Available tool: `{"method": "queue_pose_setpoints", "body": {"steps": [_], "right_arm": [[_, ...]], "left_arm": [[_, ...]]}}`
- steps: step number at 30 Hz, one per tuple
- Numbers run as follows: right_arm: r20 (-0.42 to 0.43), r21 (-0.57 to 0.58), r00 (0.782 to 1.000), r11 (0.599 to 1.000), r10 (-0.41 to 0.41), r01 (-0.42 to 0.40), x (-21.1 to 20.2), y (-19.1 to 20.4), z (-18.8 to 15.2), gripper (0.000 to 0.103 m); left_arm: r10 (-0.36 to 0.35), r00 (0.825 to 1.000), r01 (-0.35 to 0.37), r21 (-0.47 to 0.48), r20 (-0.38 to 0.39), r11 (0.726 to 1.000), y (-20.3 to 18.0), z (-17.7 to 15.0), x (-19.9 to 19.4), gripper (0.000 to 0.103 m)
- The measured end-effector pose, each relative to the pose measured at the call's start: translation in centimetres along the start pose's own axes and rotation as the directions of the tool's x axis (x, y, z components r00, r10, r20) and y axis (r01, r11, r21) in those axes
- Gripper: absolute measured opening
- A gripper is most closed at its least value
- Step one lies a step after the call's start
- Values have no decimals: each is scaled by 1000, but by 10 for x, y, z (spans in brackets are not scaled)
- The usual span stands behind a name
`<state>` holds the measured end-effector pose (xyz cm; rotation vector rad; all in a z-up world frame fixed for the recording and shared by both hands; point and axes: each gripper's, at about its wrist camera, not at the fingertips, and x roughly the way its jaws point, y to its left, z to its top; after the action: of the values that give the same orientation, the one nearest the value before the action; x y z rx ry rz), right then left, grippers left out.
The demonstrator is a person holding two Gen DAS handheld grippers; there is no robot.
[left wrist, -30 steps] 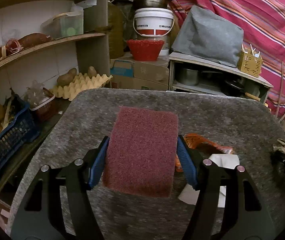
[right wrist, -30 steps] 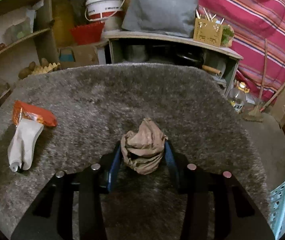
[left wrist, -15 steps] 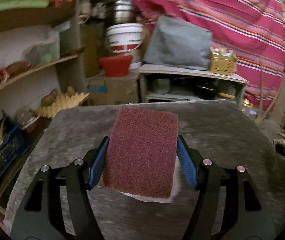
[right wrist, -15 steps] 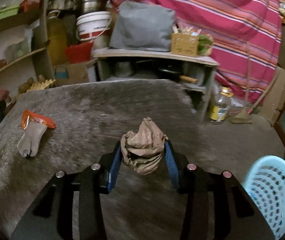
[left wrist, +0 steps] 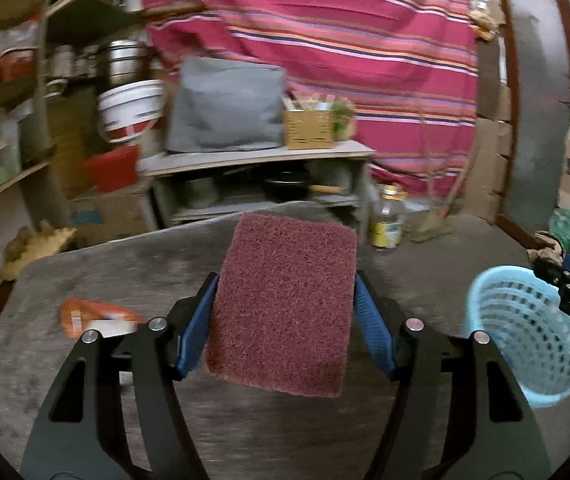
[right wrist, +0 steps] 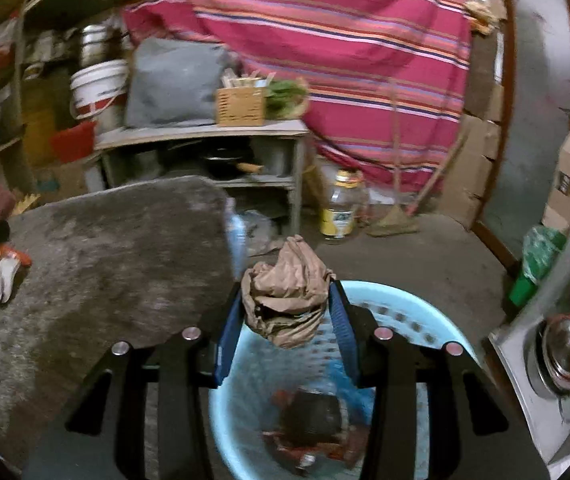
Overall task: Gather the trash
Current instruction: 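Carry the maroon pad and brown paper over the light-blue basket, then open both grippers to drop the pad and paper into the basket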
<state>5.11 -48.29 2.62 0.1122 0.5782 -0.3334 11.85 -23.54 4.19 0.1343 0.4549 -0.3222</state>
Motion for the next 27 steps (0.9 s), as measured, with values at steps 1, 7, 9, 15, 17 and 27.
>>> {"method": "queue_pose_setpoints", "body": {"steps": [1,7,9,15,17,27], "right_arm": [[-2,11,1000,1000,-6,6,-1,-8,-2,43],[-23,82,999,996,-30,32,1,-55,-16,43],[-27,92,999,995,-36,39,2,-64,-19,43],[-36,134,998,990,-45,49,6,-92,-26,43],[-41,141,998,989,-50,55,7,-99,-28,43],[-62,166,996,984,-57,67,12,-114,-33,43]], "left_arm": [[-17,1000,17,4,-1,1000,-10,0,2,65],[-153,988,153,38,-9,987,-83,-4,13,65],[-183,983,184,41,-29,982,-99,-8,18,65],[-239,969,244,72,-67,967,-149,-18,36,65],[-251,965,256,80,-75,963,-159,-19,41,65],[-321,942,329,84,-103,940,-185,-8,47,67]]}}
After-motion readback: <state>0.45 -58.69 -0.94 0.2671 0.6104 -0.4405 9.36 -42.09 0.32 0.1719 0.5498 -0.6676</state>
